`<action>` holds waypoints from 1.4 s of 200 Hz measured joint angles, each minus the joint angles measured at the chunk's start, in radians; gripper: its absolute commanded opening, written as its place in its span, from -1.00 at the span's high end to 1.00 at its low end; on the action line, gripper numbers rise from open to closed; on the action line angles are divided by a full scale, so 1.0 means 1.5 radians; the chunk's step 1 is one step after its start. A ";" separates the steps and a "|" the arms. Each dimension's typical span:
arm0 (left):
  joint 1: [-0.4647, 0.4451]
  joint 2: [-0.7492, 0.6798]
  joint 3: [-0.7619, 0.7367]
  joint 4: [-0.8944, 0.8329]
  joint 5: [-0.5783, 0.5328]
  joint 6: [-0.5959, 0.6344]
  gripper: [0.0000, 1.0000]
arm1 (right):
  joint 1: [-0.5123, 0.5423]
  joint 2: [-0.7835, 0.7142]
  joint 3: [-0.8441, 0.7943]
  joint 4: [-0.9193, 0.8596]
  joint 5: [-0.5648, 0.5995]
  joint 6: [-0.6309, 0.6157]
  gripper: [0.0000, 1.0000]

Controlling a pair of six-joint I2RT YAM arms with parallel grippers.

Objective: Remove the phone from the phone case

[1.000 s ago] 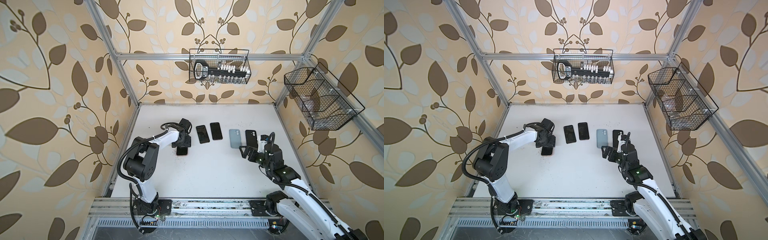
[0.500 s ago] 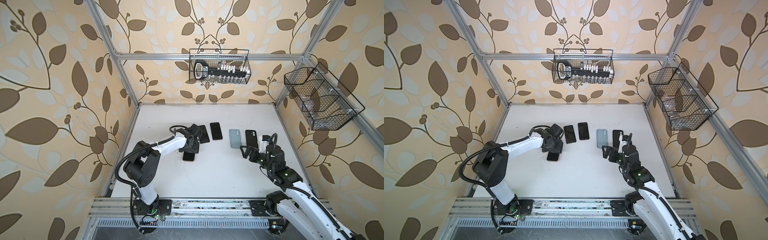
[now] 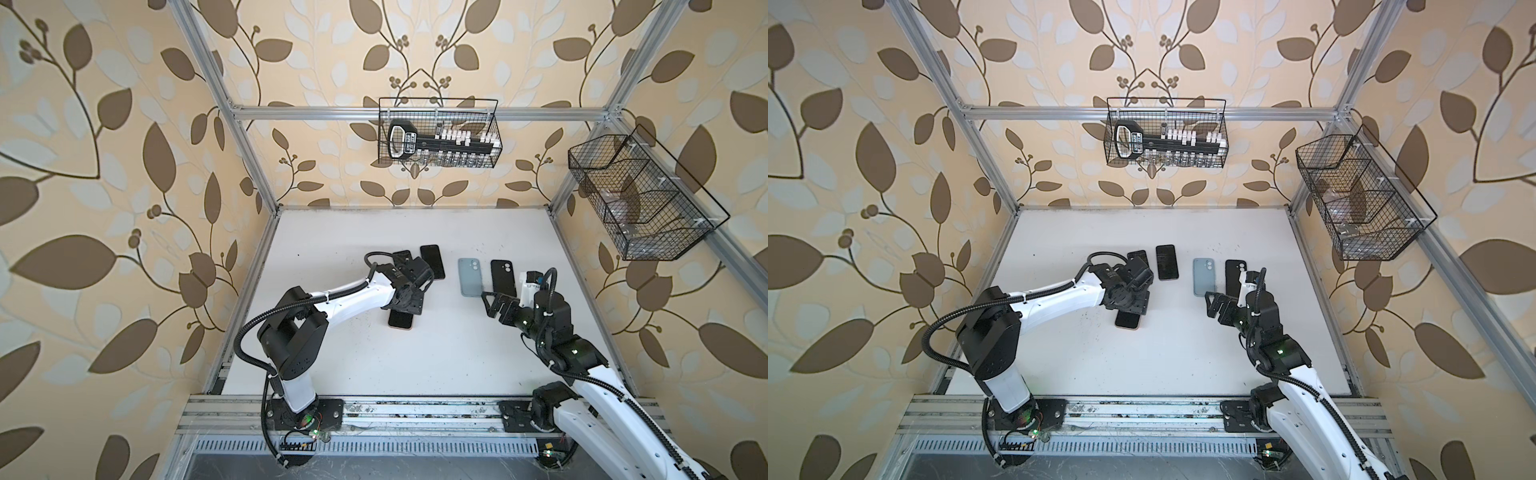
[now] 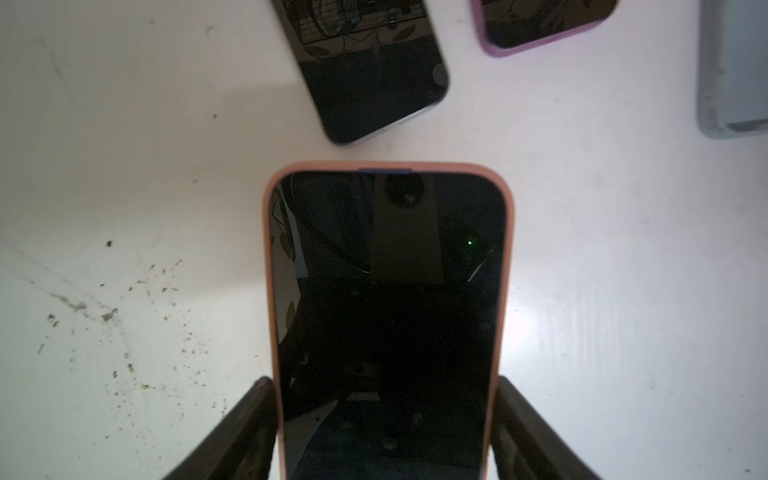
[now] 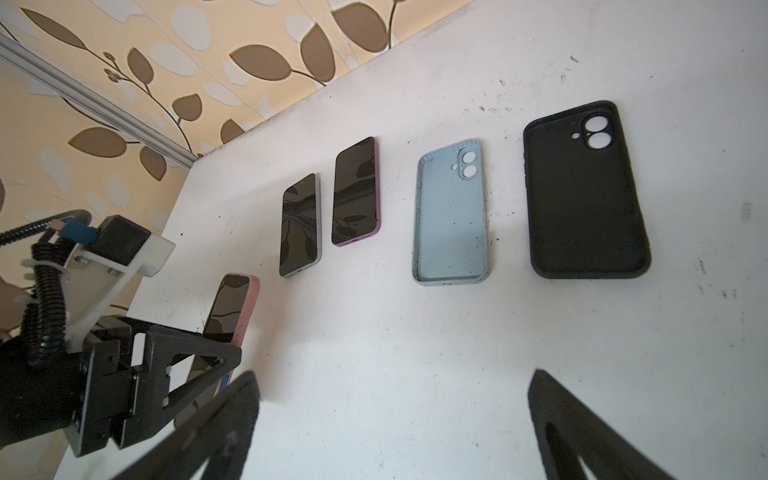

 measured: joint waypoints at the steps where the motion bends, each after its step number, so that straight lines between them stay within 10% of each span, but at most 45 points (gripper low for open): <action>1: -0.001 0.001 0.002 0.000 0.000 -0.001 -0.27 | 0.000 0.000 0.000 0.000 0.000 0.000 -1.00; 92: -0.096 0.189 0.149 0.002 0.003 -0.065 -0.39 | -0.034 -0.046 -0.001 -0.060 -0.001 -0.009 -1.00; 280: -0.095 0.205 0.205 -0.033 0.023 -0.098 -0.97 | -0.022 -0.022 0.000 -0.154 0.023 0.018 -1.00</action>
